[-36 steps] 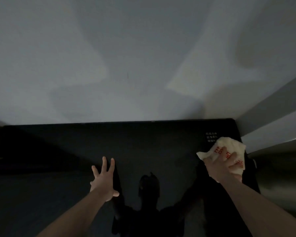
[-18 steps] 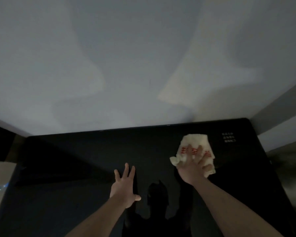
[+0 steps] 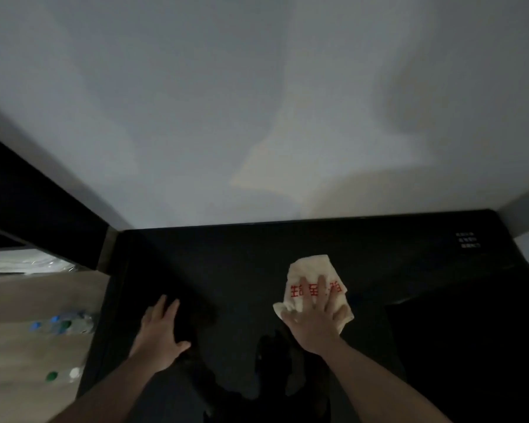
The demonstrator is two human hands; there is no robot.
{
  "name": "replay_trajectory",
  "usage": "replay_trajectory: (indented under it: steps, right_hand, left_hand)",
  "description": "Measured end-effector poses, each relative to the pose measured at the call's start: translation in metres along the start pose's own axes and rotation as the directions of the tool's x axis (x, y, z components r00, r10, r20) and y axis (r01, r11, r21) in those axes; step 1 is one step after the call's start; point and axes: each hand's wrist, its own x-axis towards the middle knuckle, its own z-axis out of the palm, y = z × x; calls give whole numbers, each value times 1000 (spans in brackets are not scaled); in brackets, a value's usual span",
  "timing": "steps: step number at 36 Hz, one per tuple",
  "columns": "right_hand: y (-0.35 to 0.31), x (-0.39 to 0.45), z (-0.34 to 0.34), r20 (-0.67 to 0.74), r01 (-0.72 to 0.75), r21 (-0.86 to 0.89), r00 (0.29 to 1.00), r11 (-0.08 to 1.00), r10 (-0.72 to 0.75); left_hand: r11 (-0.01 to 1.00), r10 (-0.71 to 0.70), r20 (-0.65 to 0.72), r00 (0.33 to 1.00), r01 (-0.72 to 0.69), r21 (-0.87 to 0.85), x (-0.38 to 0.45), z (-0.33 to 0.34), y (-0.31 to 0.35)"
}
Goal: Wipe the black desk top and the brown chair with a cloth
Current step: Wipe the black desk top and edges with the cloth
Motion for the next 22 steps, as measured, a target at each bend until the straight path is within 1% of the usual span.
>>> replay_trajectory:
  steps: [4, 6, 8, 10, 14, 22]
  right_hand:
    - [2, 1, -7, 28, -81, 11, 996, 997, 81]
    - [2, 6, -9, 40, -95, -5, 995, 995, 95]
    - [-1, 9, -9, 57, -122, 26, 991, 992, 121]
    - [-4, 15, -10, 49, -144, 60, 989, 988, 141]
    - [-10, 31, -11, 1, -171, 80, 985, 982, 171]
    - [-18, 68, -33, -10, -186, 105, 982, 977, 188]
  left_hand:
    - [985, -170, 55, 984, 170, -11, 9, -10, -56]
    - [976, -217, 98, 971, 218, -4, 11, -10, -75]
    - [968, -247, 145, 958, 250, 1, 12, -7, -86]
    - [966, -255, 169, 952, 258, 5, 12, 0, -89]
    - [968, -249, 151, 957, 246, 42, 14, 9, -86]
    - [967, -251, 152, 956, 242, 73, 19, 7, -86]
